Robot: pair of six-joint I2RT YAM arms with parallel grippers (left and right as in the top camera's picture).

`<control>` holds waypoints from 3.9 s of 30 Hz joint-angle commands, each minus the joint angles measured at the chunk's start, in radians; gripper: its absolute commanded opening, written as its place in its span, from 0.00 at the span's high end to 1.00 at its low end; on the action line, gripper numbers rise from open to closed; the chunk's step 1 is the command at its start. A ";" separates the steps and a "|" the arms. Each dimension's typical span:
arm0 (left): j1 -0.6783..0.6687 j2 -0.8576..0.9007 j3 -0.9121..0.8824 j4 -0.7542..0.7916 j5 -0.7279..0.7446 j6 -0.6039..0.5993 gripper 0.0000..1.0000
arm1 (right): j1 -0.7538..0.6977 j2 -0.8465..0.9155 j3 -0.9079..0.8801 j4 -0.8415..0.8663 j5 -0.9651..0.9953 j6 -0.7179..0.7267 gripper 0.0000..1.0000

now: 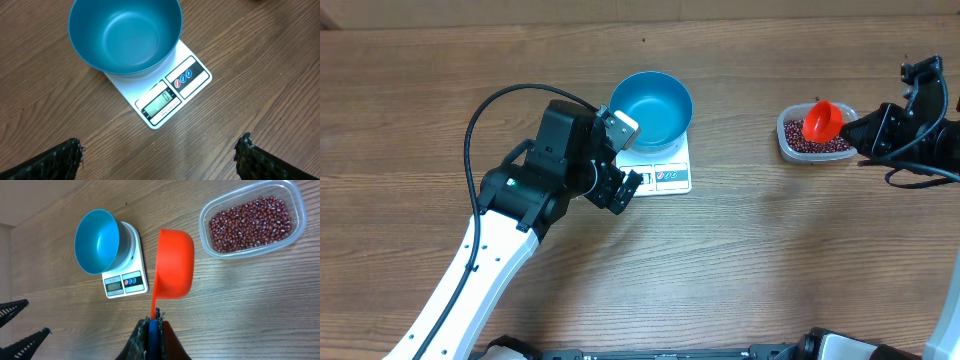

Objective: Scoop item into bowl and weigh 150g on scale

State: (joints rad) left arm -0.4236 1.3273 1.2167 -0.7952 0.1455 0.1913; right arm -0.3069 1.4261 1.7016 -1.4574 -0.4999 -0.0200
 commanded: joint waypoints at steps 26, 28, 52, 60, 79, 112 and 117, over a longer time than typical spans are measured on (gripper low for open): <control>-0.002 -0.013 0.023 -0.002 0.013 0.018 0.00 | -0.003 -0.003 0.006 0.007 -0.005 -0.008 0.96; -0.002 -0.013 0.023 -0.002 0.013 0.018 0.00 | -0.003 -0.003 0.006 0.007 -0.005 -0.008 0.96; -0.002 -0.013 0.023 -0.017 0.091 0.083 0.00 | -0.003 -0.003 0.006 0.003 0.010 -0.008 0.96; -0.002 -0.013 0.023 -0.017 0.090 0.082 0.00 | -0.003 -0.003 0.006 0.003 0.010 -0.008 0.96; -0.002 -0.013 0.023 -0.017 0.091 0.043 0.01 | -0.003 -0.003 0.006 0.000 0.010 -0.008 0.96; -0.002 -0.013 0.023 -0.006 0.061 0.003 0.00 | -0.003 -0.003 0.006 -0.012 0.013 -0.012 0.96; -0.002 -0.013 0.023 -0.006 0.061 0.003 0.00 | -0.003 -0.003 0.006 -0.020 0.013 -0.016 0.96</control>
State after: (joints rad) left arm -0.4236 1.3273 1.2167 -0.8043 0.2119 0.2092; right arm -0.3069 1.4261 1.7016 -1.4757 -0.4896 -0.0235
